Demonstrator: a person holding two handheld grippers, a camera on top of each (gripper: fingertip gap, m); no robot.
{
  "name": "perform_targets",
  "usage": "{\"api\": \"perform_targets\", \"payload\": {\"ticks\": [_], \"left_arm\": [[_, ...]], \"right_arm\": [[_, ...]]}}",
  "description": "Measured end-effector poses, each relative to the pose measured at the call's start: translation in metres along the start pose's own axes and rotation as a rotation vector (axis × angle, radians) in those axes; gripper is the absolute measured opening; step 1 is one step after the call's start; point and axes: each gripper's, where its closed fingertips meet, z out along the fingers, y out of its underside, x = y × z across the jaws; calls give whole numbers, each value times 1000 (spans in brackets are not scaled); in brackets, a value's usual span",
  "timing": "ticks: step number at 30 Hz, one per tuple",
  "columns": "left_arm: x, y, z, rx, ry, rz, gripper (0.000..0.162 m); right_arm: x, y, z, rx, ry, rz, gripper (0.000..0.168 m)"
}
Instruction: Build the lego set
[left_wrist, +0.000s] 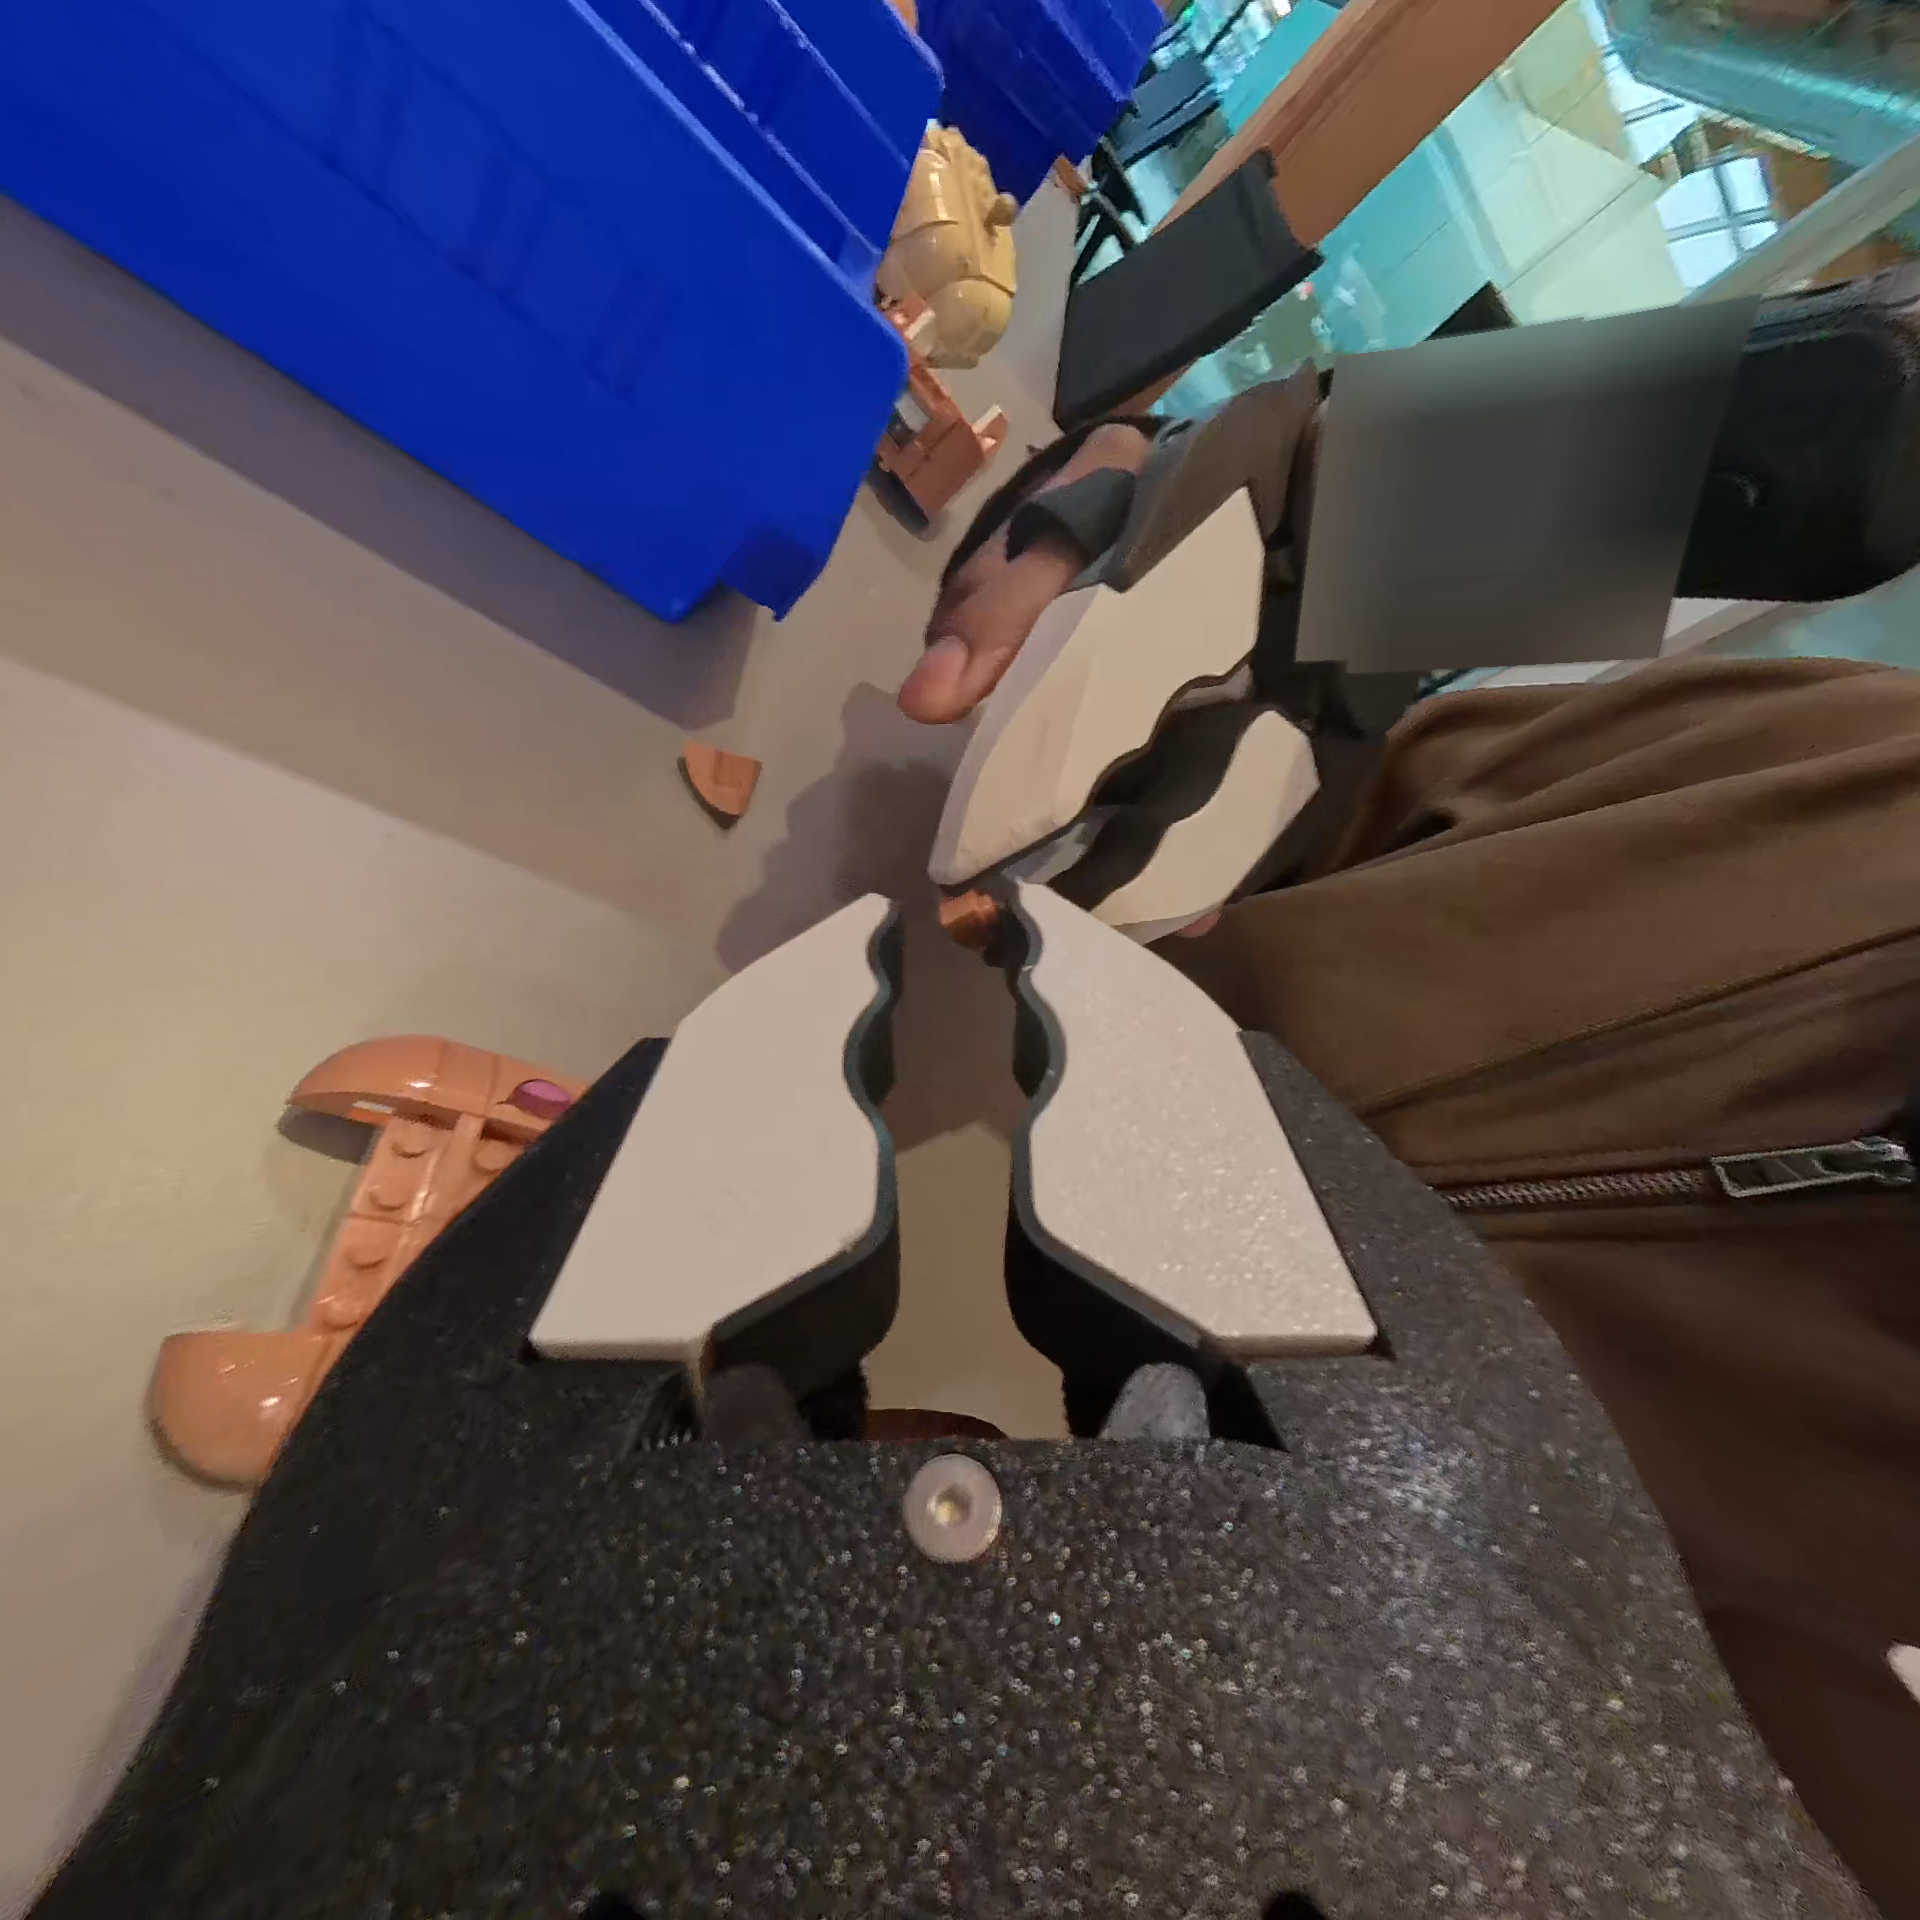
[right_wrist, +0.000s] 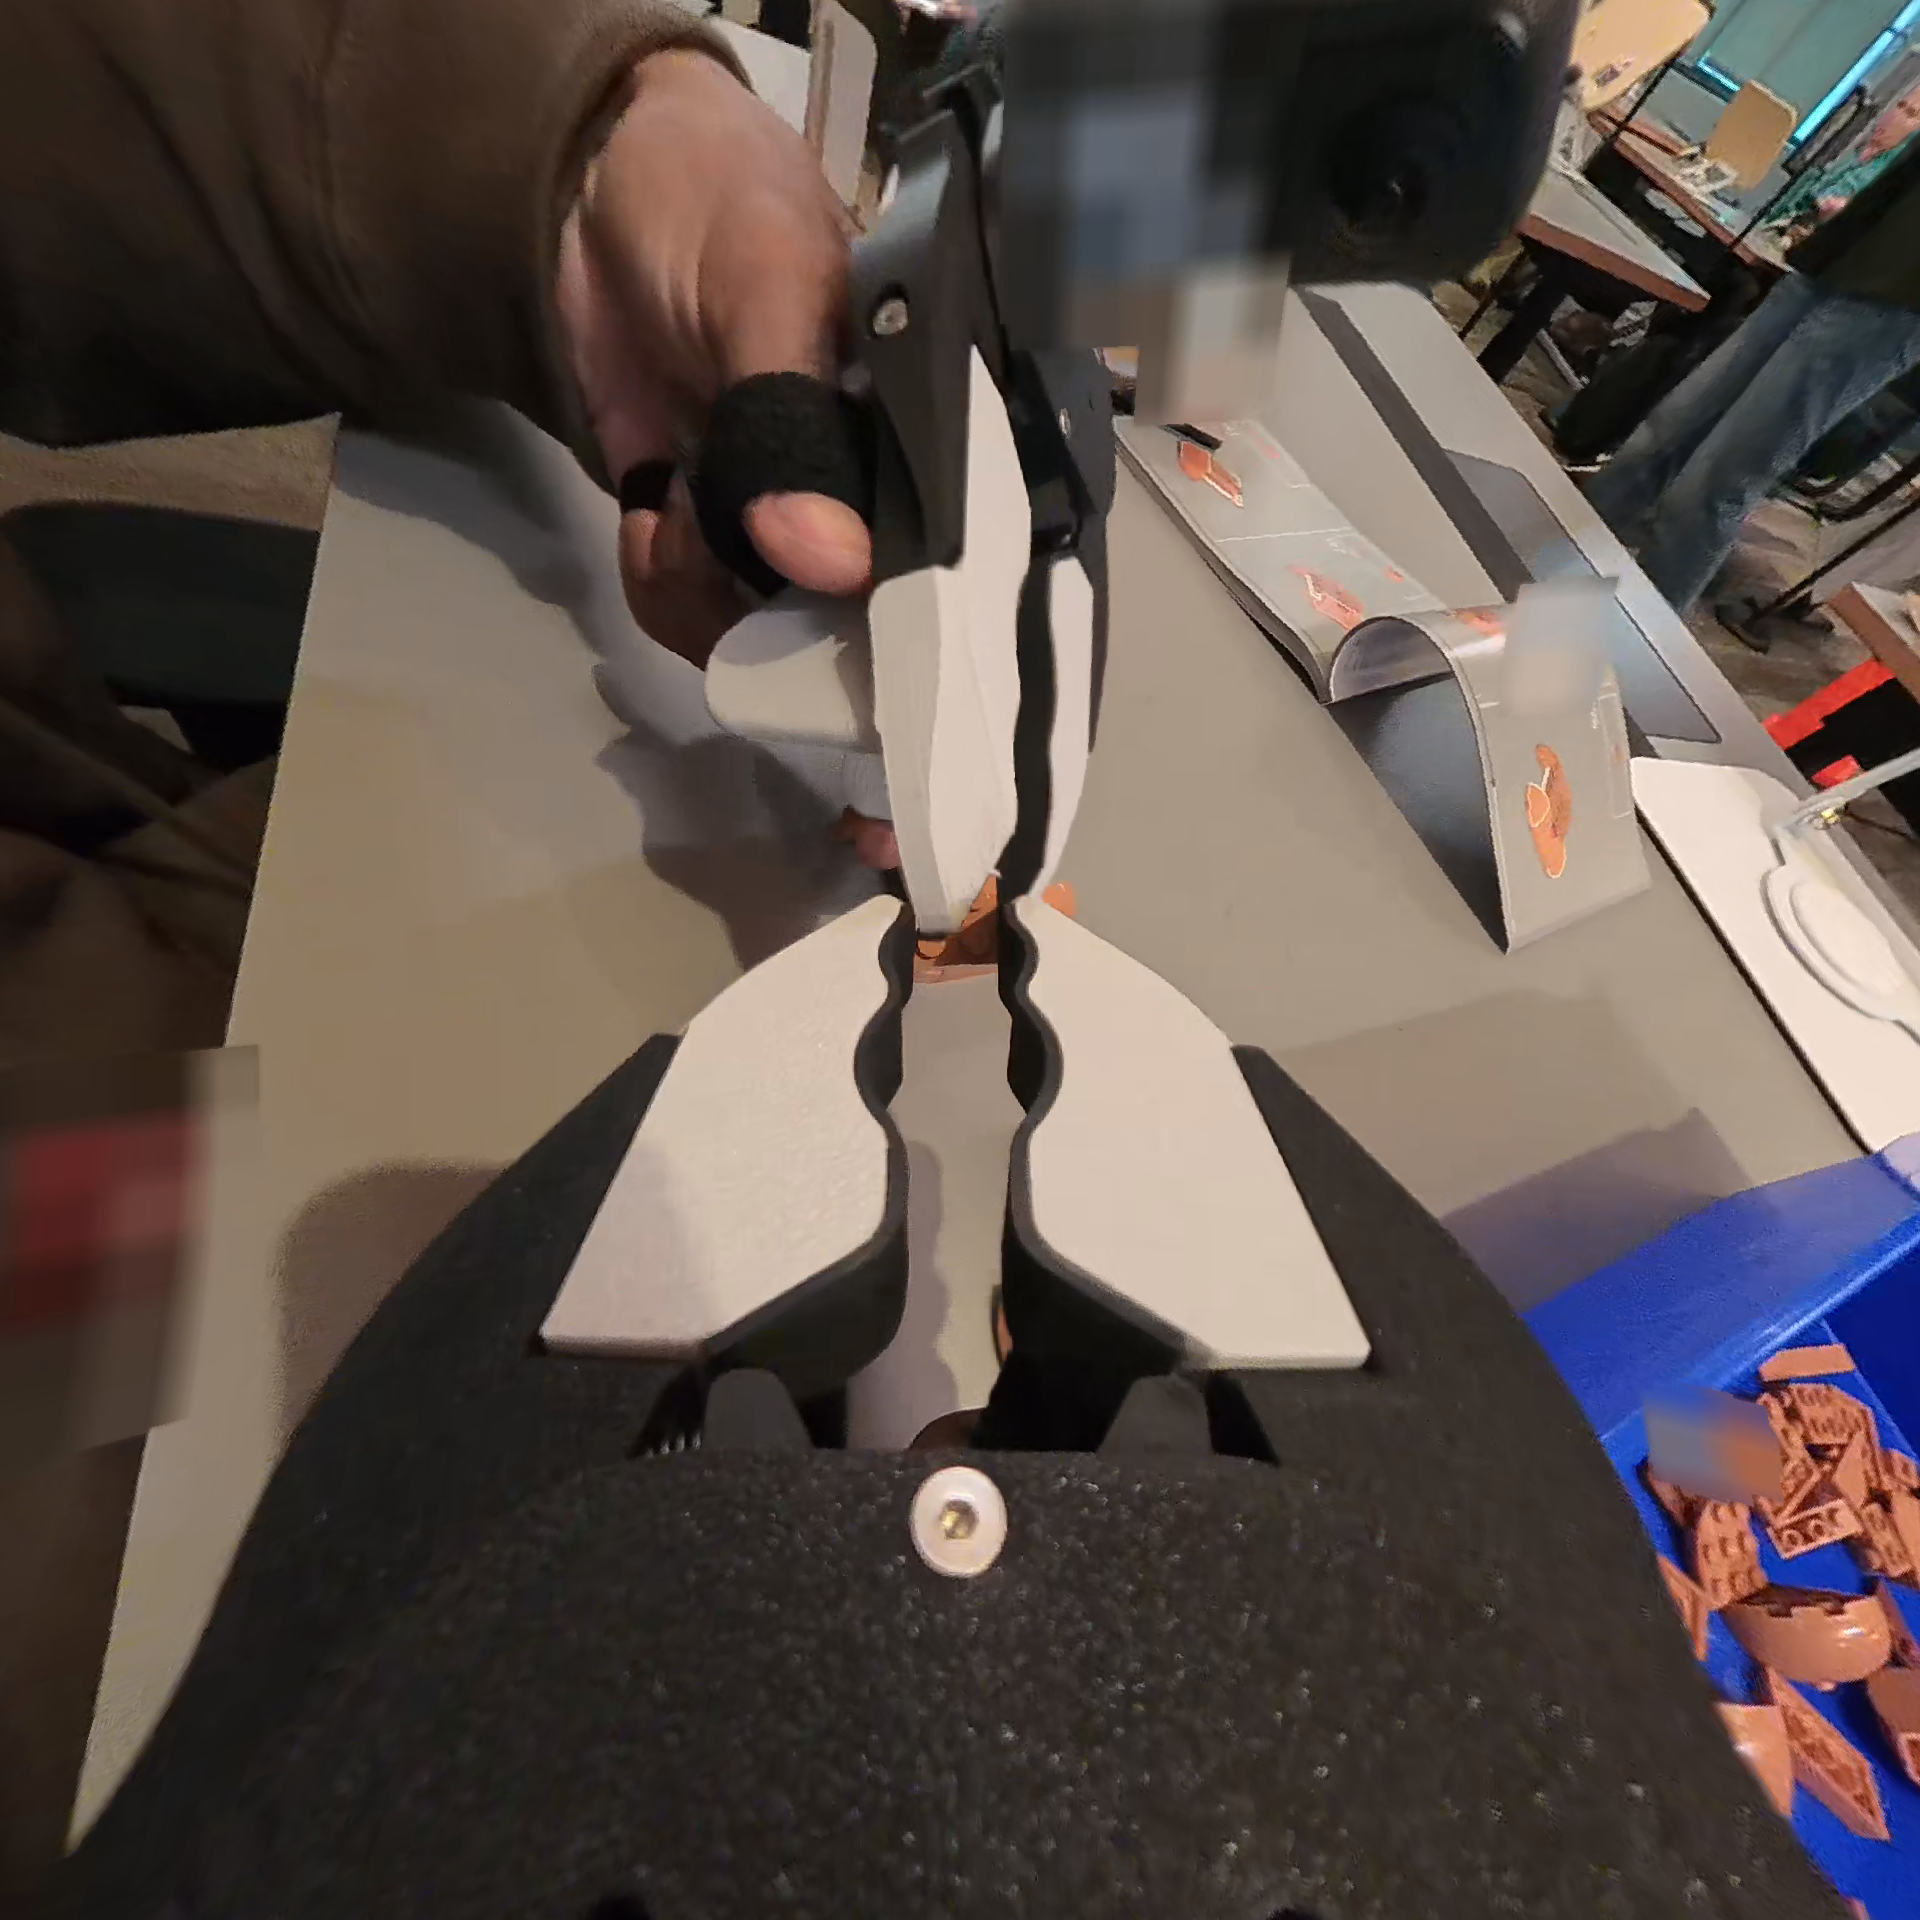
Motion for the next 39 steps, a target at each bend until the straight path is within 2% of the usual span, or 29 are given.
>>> {"api": "perform_targets", "payload": {"ticks": [1,6,8,13,16,22,31,39], "left_arm": [[4,0,1,6,32,-10,11],[7,-11,-4,141,91,-112,9],[12,-27,-12,307,146,-171,9],[18,-60,-42,834,274,-325,9],[21,-62,-43,975,352,-410,9],[34,-57,-25,958,418,-440,9],[42,-48,-18,857,375,-369,9],[45,-44,-17,861,395,-402,8]], "right_arm": [[0,0,0,-4,-7,-15,15],[9,-8,-3,41,42,-31,17],[19,-17,-8,116,132,5,25],[37,-38,-26,358,410,164,23],[42,-42,-27,366,513,134,22],[34,-42,-20,360,419,143,21],[25,-42,-28,390,250,114,13],[20,-42,-28,357,226,-15,15]]}}
